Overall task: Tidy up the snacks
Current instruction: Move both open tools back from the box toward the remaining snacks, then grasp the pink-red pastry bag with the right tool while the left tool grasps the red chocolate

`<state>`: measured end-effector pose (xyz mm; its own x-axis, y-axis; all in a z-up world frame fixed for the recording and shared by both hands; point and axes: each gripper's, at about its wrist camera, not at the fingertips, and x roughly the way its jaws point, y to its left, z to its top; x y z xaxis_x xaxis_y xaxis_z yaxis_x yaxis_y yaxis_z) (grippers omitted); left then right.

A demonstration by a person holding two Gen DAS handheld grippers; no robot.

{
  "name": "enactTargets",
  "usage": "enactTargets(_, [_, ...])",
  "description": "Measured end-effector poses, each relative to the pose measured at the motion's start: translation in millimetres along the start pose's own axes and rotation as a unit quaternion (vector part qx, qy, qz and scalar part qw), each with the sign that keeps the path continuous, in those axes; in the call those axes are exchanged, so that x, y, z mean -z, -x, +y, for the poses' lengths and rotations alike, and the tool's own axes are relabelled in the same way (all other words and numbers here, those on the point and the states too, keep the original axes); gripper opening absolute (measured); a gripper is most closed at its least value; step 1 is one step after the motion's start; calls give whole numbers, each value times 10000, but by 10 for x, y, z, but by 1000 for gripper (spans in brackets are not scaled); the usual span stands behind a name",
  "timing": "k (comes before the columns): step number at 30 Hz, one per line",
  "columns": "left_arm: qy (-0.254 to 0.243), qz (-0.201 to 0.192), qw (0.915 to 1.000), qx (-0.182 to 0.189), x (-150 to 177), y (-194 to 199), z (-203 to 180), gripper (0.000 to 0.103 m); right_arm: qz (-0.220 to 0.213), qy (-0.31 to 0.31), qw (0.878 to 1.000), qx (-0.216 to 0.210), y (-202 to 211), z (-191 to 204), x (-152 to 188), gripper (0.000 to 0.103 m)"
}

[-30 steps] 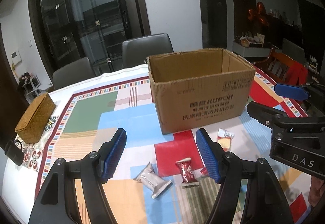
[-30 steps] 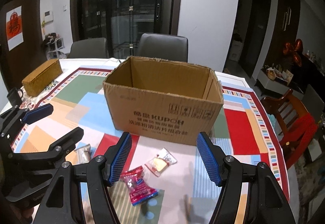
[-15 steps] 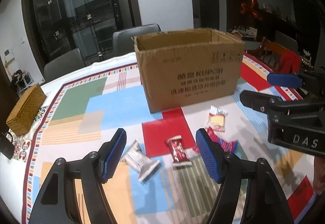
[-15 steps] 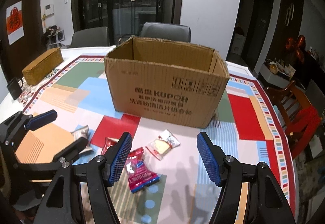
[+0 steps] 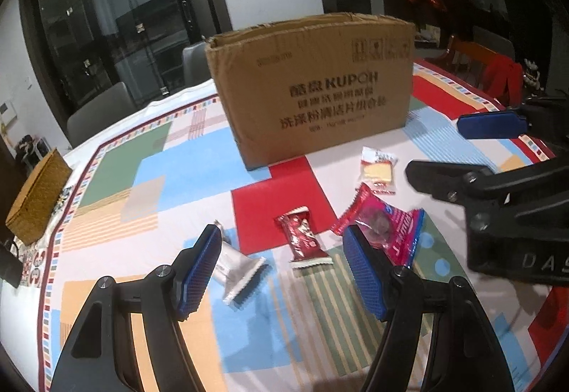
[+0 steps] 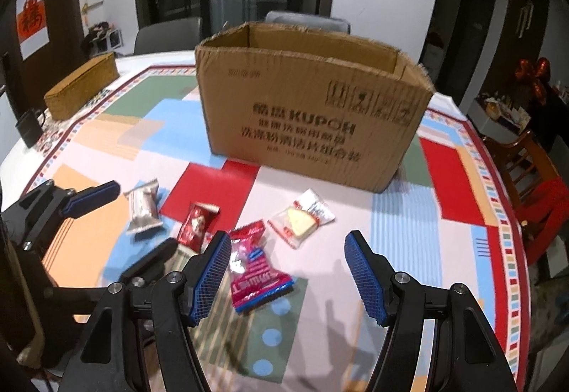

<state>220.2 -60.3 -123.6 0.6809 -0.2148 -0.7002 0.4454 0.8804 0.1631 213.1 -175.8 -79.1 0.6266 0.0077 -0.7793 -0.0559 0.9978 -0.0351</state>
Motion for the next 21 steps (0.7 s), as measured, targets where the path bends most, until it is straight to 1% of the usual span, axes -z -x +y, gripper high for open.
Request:
enactTargets(9, [28,69,9999,130,62,-152,-22,70,614,31,9974,-364,-268,13,33,67])
enactTargets(16, [56,106,9998,167,68,-286,-32,70,969,214,9939,-489,-439,78,7,67])
enactTargets(21, [59,142,9997,177,55,-377,-33,70,1233,172,9901,-640,-566,106,2,67])
